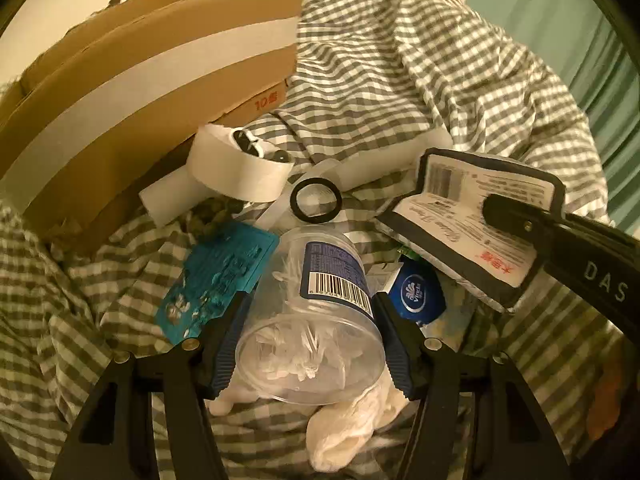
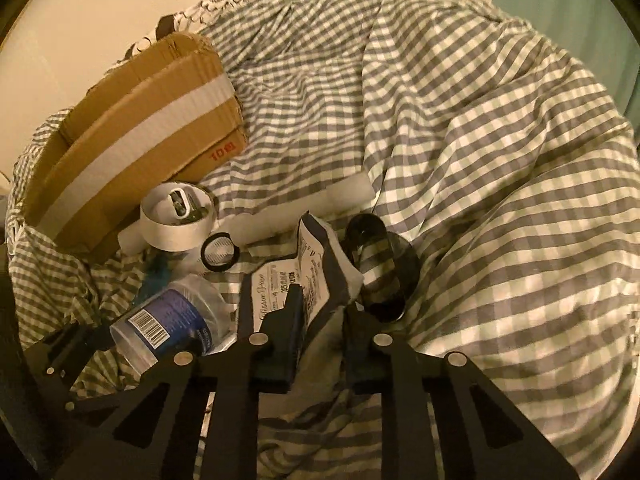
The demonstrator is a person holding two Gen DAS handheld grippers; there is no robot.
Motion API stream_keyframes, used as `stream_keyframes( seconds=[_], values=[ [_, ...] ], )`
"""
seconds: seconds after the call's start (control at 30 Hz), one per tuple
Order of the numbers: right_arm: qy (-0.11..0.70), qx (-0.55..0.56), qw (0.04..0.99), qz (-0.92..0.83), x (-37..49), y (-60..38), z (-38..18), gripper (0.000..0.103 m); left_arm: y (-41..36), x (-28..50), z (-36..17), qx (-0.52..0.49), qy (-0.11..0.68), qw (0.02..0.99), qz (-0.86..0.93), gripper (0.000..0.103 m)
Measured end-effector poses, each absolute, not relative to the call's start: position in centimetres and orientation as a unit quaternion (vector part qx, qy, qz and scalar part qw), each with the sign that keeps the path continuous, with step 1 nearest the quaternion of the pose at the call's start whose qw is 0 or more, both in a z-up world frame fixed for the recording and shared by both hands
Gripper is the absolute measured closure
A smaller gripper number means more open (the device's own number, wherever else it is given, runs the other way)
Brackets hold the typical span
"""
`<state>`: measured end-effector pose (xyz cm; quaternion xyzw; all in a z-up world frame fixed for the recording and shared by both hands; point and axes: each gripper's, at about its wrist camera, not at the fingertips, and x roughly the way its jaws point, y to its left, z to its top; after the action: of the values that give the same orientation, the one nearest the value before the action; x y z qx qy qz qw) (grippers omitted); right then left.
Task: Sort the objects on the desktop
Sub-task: 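Grasp the clear cotton-swab jar with left tool while right tool grasps white-black packet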
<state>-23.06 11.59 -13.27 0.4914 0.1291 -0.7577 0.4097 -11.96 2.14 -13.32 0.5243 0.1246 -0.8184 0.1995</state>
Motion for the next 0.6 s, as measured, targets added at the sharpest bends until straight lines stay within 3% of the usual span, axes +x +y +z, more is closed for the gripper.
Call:
stream_keyframes(
  seconds=[0.6],
  values=[
    [0.148,0.436,0.399,-0.793,-20.1,13.9,-5.0,0.088,1.7,-9.9,-5.2,0.471,0.165,0.165,-0.851,0.040]
  ],
)
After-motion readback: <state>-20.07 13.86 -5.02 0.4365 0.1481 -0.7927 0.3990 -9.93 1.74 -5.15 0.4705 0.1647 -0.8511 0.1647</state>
